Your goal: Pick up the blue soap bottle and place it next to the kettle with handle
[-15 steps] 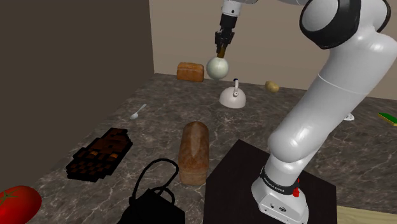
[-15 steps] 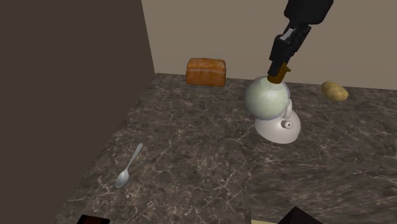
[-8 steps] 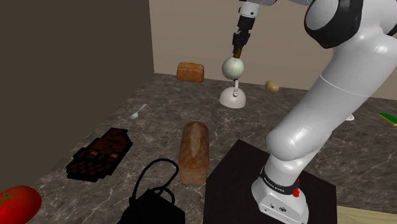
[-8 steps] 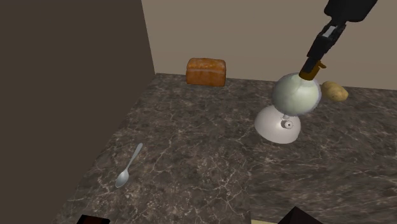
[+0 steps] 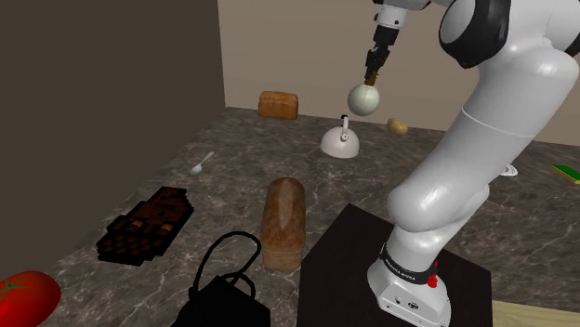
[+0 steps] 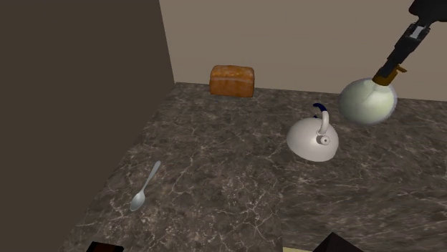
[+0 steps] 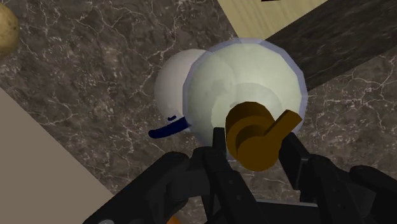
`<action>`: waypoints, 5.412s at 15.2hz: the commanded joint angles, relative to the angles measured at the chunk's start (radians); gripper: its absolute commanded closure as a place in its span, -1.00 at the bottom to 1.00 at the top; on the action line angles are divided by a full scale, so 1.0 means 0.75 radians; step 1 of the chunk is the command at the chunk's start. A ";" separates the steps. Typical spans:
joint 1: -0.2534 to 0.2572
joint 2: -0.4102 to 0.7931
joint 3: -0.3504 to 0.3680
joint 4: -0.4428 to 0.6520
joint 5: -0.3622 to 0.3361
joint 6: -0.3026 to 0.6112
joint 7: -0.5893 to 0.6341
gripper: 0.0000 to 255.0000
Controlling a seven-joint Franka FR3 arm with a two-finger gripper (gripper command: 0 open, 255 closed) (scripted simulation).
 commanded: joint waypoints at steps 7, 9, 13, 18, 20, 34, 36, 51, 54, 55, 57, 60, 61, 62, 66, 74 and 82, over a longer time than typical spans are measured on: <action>-0.136 0.188 -0.172 0.213 0.104 -0.072 -0.307 1.00; -0.182 0.252 -0.210 0.282 0.145 -0.097 -0.386 1.00; -0.284 0.385 -0.266 0.431 0.233 -0.154 -0.521 1.00; -0.263 0.345 -0.259 0.294 0.209 -0.047 -0.519 1.00; -0.256 0.333 -0.257 0.244 0.202 -0.007 -0.519 1.00; -0.234 0.299 -0.248 -0.046 0.188 0.254 -0.535 1.00; -0.233 0.300 -0.247 -0.080 0.190 0.289 -0.540 1.00; -0.235 0.353 -0.237 -0.292 0.242 0.539 -0.595 1.00; -0.237 0.373 -0.234 -0.325 0.260 0.587 -0.611 1.00; -0.238 0.380 -0.232 -0.335 0.266 0.603 -0.616 1.00; -0.241 0.394 -0.229 -0.355 0.280 0.633 -0.628 1.00; -0.243 0.405 -0.227 -0.369 0.290 0.655 -0.637 1.00; -0.243 0.405 -0.227 -0.369 0.290 0.655 -0.637 1.00; -0.243 0.405 -0.227 -0.369 0.290 0.655 -0.637 1.00; -0.243 0.405 -0.227 -0.369 0.290 0.655 -0.637 1.00; -0.239 0.362 -0.238 -0.327 0.253 0.580 -0.613 -1.00; -0.237 0.329 -0.245 -0.283 0.225 0.511 -0.594 -1.00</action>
